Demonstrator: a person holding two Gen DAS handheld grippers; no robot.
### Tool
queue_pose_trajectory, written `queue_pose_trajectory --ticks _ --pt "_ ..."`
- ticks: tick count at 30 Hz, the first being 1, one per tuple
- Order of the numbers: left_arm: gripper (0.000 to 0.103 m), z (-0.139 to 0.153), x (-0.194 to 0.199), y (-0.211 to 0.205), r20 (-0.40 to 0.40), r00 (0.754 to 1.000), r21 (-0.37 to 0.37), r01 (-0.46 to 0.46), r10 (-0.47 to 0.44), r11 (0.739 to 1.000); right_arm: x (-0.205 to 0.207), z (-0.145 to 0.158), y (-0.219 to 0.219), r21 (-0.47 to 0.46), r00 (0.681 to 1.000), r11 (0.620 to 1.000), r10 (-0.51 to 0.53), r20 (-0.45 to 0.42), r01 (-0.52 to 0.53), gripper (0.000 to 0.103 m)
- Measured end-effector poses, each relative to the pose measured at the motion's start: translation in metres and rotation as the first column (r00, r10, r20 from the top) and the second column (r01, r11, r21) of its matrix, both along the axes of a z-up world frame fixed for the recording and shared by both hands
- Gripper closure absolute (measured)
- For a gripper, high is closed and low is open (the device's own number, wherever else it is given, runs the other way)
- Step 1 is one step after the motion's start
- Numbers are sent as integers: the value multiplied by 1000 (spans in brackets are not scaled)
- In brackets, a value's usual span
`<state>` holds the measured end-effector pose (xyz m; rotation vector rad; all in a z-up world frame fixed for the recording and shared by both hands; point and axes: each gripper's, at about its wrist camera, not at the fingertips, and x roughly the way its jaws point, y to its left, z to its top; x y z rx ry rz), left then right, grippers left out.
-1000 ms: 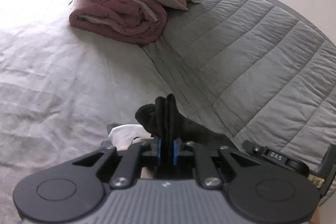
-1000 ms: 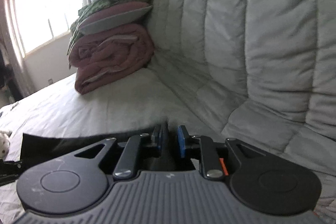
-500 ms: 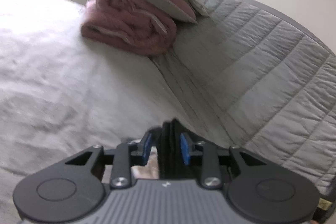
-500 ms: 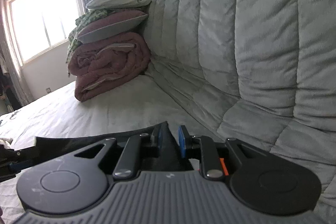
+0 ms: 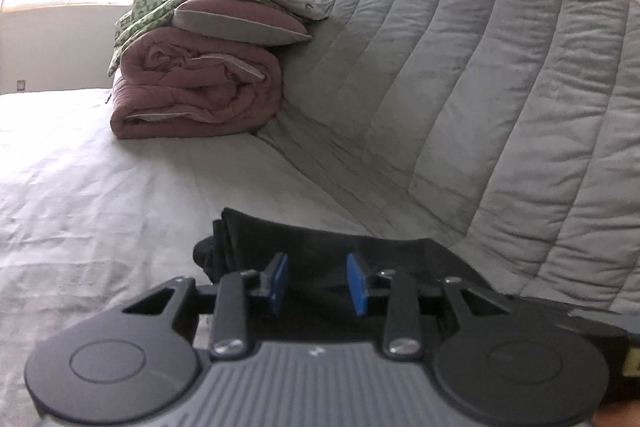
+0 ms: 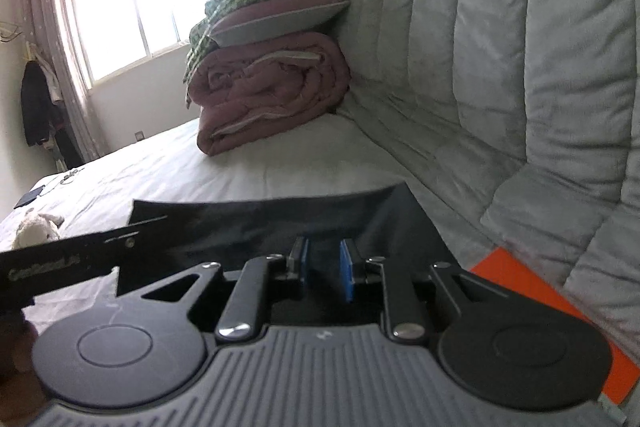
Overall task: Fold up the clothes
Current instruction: 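Lower the black bundle with both grippers onto the cream clothes pile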
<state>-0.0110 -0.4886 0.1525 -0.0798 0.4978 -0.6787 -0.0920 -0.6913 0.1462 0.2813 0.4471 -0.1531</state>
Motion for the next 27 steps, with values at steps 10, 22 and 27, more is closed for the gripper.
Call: queue_pose_trajectory --ticks 10,22,27 --pt "70 -12 7 -7 8 1000 54 -21 21 998 0 -5 1 -10 1000 1000 -11 -5 11 79" --pt "70 -17 13 -15 -1 999 103 -54 54 993 3 -6 5 -57 999 998 -40 -30 38 76" --pt "70 -19 15 -15 -10 998 101 -61 63 993 4 -9 5 -83 998 995 -52 -41 48 72"
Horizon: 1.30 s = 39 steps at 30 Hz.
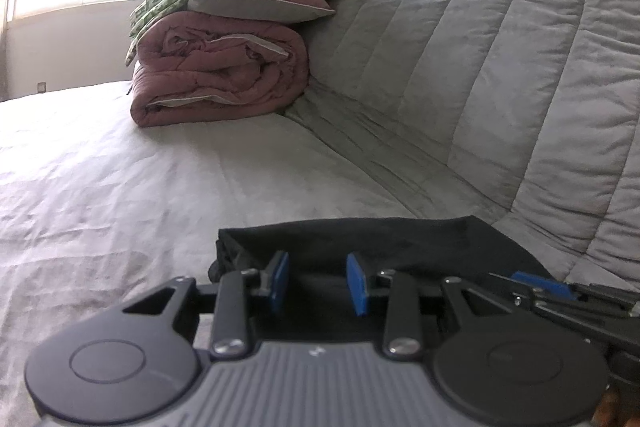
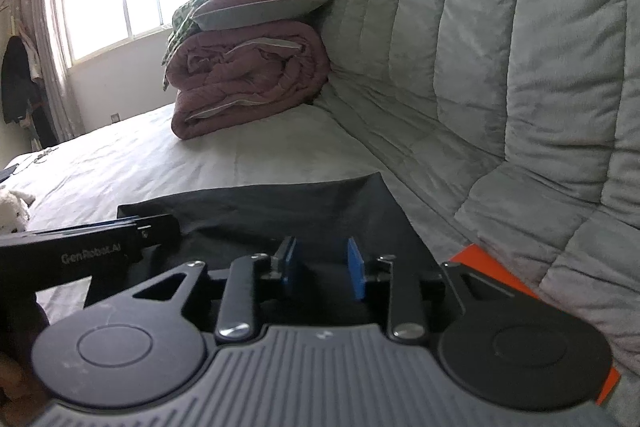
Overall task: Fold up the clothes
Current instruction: 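Lower the black bundle with both grippers onto the cream clothes pile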
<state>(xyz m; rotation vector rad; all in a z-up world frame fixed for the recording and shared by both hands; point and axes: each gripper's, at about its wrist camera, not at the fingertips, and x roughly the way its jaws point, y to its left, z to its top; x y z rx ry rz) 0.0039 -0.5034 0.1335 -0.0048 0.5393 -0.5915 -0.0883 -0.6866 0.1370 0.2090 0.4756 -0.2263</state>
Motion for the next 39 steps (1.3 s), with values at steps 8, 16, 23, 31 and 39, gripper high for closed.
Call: queue_pose_trajectory --ticks 8,16,23,31,39 --pt "70 -3 -1 0 5 1000 -1 -4 4 1000 0 -2 -4 16 1000 1000 -17 -7 17 71" --pt "70 -4 1 1 -6 1000 -8 -2 2 1000 -1 -4 -7 34 1000 999 -25 -8 25 69" --pt "70 -5 4 5 -26 1000 -34 -1 0 999 -1 -4 -10 47 1000 999 -27 -6 27 69" --pt "70 9 7 22 -68 998 -116 1 -9 993 -11 4 -10 47 999 998 -50 10 50 67" --pt "69 14 -32 34 -13 999 -115 29 -31 993 -19 16 -4 43 999 999 -21 35 20 66"
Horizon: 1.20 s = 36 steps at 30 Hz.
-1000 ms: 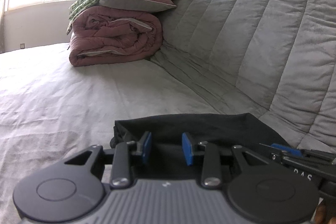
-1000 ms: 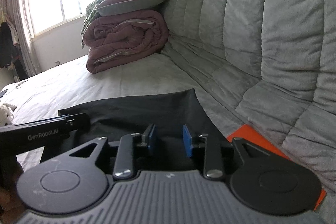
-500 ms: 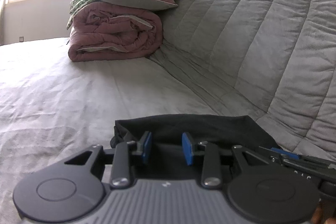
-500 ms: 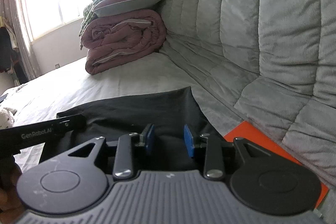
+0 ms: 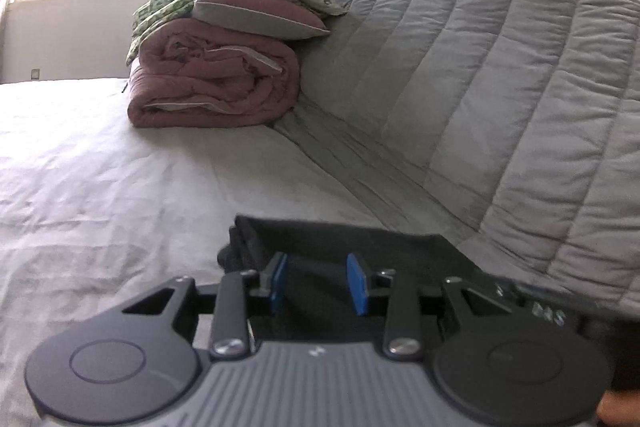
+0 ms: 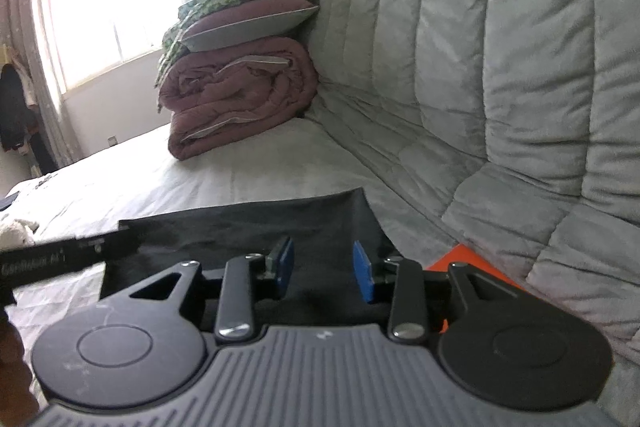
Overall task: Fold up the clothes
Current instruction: 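Lower the black bundle with both grippers onto the cream clothes pile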
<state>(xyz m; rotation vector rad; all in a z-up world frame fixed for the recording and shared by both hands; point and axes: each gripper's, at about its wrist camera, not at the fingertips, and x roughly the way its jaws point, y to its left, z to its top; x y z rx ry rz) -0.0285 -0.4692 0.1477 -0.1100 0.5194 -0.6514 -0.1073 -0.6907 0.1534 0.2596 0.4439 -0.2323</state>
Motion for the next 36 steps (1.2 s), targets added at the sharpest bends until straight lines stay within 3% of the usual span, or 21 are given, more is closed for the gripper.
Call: queue_pose_trajectory --ticks 8,25,30,36 --pt "69 -19 -16 -3 -4 999 45 38 -38 998 0 -2 10 -28 998 998 51 -47 -52 62" --pt "68 -10 -28 -13 4 997 207 70 -72 976 -23 2 37 -127 995 988 75 -72 -84 61" --pt "68 -6 -38 1 10 998 213 59 -63 975 -30 -4 47 -139 995 988 50 -85 -62 61" --pt "68 -2 -49 14 18 998 225 55 -61 973 -54 -6 62 -93 999 995 -20 -39 17 61"
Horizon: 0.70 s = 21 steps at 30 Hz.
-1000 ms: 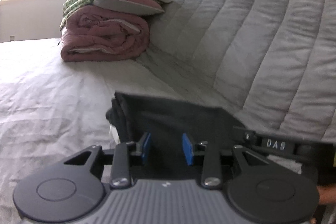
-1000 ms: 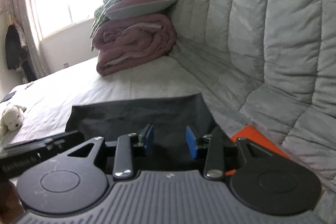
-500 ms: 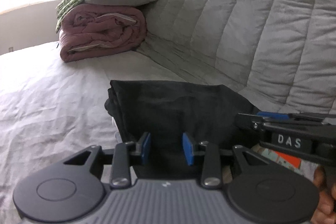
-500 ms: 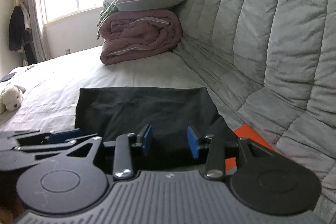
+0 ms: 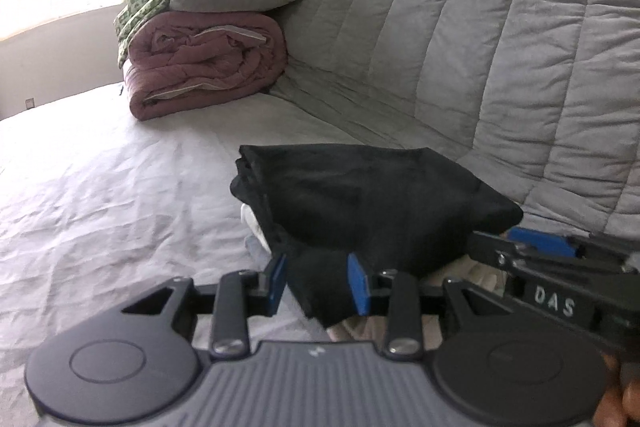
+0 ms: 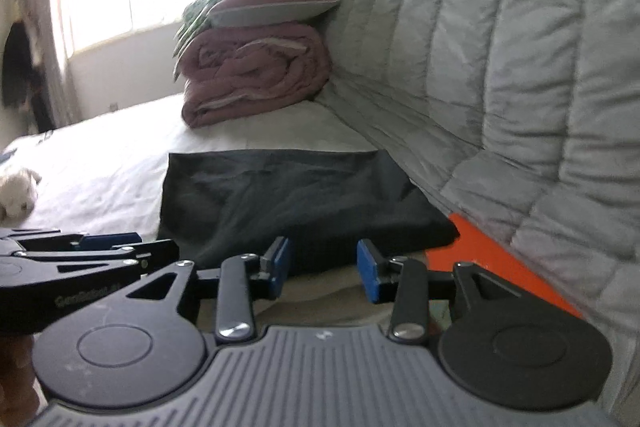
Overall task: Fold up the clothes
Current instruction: 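Lower the black bundle with both grippers onto the cream clothes pile, then open both grippers and release the black bundle on the pile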
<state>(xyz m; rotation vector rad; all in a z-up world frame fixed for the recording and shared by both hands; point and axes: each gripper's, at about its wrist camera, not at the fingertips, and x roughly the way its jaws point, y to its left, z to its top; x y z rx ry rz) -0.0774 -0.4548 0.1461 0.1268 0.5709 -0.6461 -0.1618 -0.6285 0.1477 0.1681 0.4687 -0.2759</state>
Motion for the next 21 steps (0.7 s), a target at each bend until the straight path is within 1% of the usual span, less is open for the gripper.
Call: queue_pose_trajectory --ticks 3,6,9,13,15,16,17,18,19,20,21 --pt "68 0 -8 9 -6 1000 -3 -2 2 1000 -15 0 10 3 999 1000 -28 18 28 61" --pt "68 0 -18 19 -5 1000 -4 -6 6 1000 -28 2 18 35 997 998 -58 45 56 60" --pt "68 0 -29 25 16 1000 9 -9 9 1000 -37 3 27 52 994 995 -83 64 79 56" --pt "68 0 -35 31 17 1000 8 -8 8 1000 -35 8 36 51 993 995 -93 78 89 52" --pt "68 0 -38 33 18 1000 13 -9 9 1000 -33 11 39 39 992 995 -100 83 97 45" --pt "67 -1 -39 35 18 1000 19 -9 9 1000 -32 12 40 28 992 995 -99 80 97 37" --pt "62 -1 -39 36 18 1000 26 -9 9 1000 -31 12 42 11 993 996 -93 73 92 26" --pt "57 -2 -38 37 21 1000 36 -11 10 999 -30 12 43 -6 994 996 -87 65 87 22" --pt "39 -2 -38 37 28 1000 47 -14 13 999 -29 12 45 -21 995 996 -83 60 84 10" --pt "14 -2 -37 39 39 999 51 -17 15 999 -29 11 45 -33 995 996 -81 57 83 0" --pt "4 -2 -36 40 58 998 44 -18 15 999 -29 9 45 -39 995 995 -86 55 88 0"
